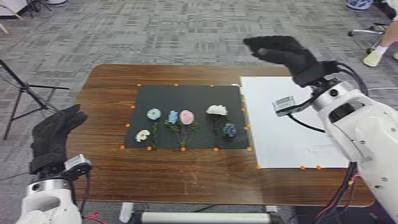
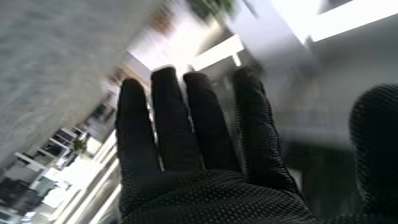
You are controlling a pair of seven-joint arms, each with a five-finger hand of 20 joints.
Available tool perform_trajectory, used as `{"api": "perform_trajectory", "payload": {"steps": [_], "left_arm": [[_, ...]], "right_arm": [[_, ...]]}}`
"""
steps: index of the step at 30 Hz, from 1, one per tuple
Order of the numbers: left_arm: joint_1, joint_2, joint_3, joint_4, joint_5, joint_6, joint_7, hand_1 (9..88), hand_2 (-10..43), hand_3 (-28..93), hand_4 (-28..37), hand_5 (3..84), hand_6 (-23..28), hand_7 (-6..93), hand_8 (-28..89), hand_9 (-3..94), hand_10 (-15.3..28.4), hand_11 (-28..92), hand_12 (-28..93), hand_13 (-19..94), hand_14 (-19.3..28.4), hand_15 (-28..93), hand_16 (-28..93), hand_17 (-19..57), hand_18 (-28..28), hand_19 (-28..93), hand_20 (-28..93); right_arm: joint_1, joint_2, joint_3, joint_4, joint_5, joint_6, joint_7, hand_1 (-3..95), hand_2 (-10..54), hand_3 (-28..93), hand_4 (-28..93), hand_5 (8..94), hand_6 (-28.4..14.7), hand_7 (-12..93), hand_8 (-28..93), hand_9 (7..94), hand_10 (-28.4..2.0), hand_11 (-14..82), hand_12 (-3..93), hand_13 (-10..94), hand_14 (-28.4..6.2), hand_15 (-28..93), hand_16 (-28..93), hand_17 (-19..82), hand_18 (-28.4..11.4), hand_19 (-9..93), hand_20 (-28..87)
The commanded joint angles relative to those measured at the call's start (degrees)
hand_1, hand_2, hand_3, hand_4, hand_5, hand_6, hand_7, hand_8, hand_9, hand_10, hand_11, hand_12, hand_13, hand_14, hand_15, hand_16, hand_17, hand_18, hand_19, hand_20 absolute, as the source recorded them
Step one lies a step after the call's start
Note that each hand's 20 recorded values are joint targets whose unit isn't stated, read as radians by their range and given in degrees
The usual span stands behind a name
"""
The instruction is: Arrange flowers
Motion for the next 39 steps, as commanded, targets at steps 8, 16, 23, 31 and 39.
{"api": "perform_trajectory", "payload": {"steps": [8,16,23,31,39], "left_arm": [[1.2,-0.66,0.93,-0.97,1.7,-2.91,3.23,26.4,9.3,67,-28.3,55.0,1.9,16.7,-7,53.9,15.3,24,13,44,19.1,24,0,10.2,11.7,12,19],[2.5,-1.33,0.86,-1.25,1.86,-2.98,3.42,26.3,9.2,67,-28.3,54.9,1.8,16.8,-7,54.1,15.3,24,13,44,18.9,24,0,10.2,11.7,11,19],[0.7,-1.13,1.84,-1.14,2.23,-3.11,3.91,26.6,8.9,67,-28.3,54.9,1.8,16.7,-7,54.0,15.2,24,13,44,18.9,23,0,10.1,11.8,11,19],[1.1,-1.27,2.27,-0.72,3.69,-4.79,2.9,26.9,8.6,67,-28.3,54.8,1.8,16.8,-7,54.0,15.2,24,13,44,18.8,23,0,10.0,11.9,11,19],[0.8,-1.59,2.53,-0.8,4.29,-5.69,3.02,27.0,8.3,67,-28.3,54.7,1.7,16.8,-7,53.9,15.2,24,13,44,18.6,23,0,9.9,11.8,11,19]], "right_arm": [[-24.6,-20.8,12.8,-2.3,22.8,5.0,-6.1,3.3,6.9,68,-17,32.9,-1.0,4,-6,32.8,-14.5,1.9,9.8,21,-13.5,1,15,9,-13.7,7,21],[-27.8,-20.8,15.0,-5.3,17.8,5.4,-8.0,4.2,6.4,70,-16,34.6,-1.0,5,-6,34.8,-14.5,2.8,10.2,23,-14.9,3,15,10,-14.6,8,21],[-26.4,-19.6,15.7,-6.3,17.2,3.0,-8.0,4.7,6.2,70,-16,35.0,-1.1,5,-6,35.3,-14.5,2.9,10.6,24,-15.6,4,16,11,-15.4,9,21],[-26.1,-20.2,15.5,-6.3,15.6,2.3,-7.9,5.0,6.0,70,-16,35.2,-1.0,5,-6,35.9,-14.6,3.1,10.9,25,-16.3,5,16,11,-16.2,10,22],[-25.7,-19.4,15.0,-6.0,15.6,1.8,-7.5,5.3,5.4,70,-16,35.3,-1.1,5,-6,36.2,-14.7,3.1,11.0,25,-16.8,5,17,11,-16.7,10,22]]}}
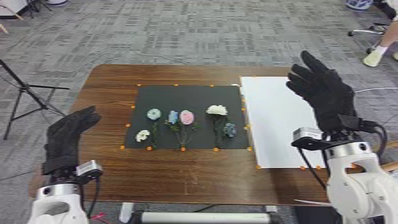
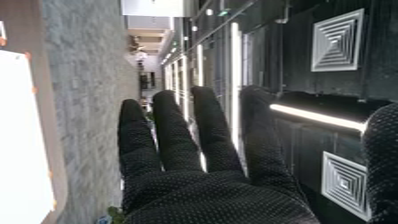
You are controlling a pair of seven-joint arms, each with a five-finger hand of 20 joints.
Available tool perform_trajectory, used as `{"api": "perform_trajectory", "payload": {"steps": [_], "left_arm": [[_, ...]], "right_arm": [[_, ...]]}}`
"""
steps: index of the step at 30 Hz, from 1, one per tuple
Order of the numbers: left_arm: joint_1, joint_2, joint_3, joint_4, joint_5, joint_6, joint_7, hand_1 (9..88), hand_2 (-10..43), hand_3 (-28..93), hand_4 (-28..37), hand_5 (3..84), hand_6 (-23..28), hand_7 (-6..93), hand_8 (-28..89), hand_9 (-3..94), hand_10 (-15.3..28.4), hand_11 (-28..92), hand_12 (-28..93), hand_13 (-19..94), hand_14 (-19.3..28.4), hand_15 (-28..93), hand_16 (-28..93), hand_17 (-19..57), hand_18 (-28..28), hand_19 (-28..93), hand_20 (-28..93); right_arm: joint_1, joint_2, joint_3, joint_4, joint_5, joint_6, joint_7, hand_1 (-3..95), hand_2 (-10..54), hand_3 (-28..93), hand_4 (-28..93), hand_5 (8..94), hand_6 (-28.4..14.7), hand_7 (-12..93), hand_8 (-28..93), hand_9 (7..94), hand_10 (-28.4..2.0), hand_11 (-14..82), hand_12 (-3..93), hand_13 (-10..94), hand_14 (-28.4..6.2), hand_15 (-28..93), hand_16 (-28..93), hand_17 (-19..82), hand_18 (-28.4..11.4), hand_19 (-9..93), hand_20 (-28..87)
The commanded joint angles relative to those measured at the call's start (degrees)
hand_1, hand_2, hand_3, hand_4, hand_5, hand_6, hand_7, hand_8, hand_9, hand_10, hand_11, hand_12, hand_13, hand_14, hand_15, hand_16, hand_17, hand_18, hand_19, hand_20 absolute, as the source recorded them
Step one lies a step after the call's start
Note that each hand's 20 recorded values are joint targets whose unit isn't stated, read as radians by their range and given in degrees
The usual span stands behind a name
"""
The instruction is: Arrange flowers
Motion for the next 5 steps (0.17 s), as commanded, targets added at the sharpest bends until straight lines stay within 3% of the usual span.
{"api": "perform_trajectory", "payload": {"steps": [1,3,5], "left_arm": [[-0.2,-0.54,0.19,-0.16,0.25,-0.99,0.12,27.1,8.3,67,-28.3,54.7,1.7,16.8,-7,53.9,15.2,24,13,44,18.6,23,0,9.9,11.8,11,19],[-0.4,-0.51,0.15,-0.15,-0.21,-0.89,0.07,27.1,8.3,67,-28.3,54.7,1.6,16.9,-7,53.8,15.1,24,13,44,18.6,23,0,9.9,11.8,11,19],[-0.3,-0.39,0.12,-0.26,0.1,-0.94,0.04,27.2,8.1,67,-28.3,54.6,1.7,16.9,-7,53.8,15.1,24,13,44,18.6,23,0,9.9,11.9,11,19]], "right_arm": [[-0.3,-0.8,-0.4,-0.4,-1.1,-0.4,-0.9,5.3,5.2,70,-16,35.3,-1.1,5,-6,36.1,-14.7,3.1,11.0,25,-16.9,5,17,11,-16.7,10,22],[-0.3,-0.7,-0.5,-0.4,-1.3,0.0,-0.8,5.4,4.9,70,-16,35.3,-1.1,5,-6,36.1,-14.6,3.1,11.0,25,-16.9,5,17,12,-16.8,10,22],[-0.4,-0.7,-0.4,-0.4,-1.0,-0.7,-0.7,5.5,4.6,70,-16,35.3,-1.1,5,-6,36.0,-14.6,3.1,11.0,25,-16.9,5,17,12,-16.9,10,22]]}}
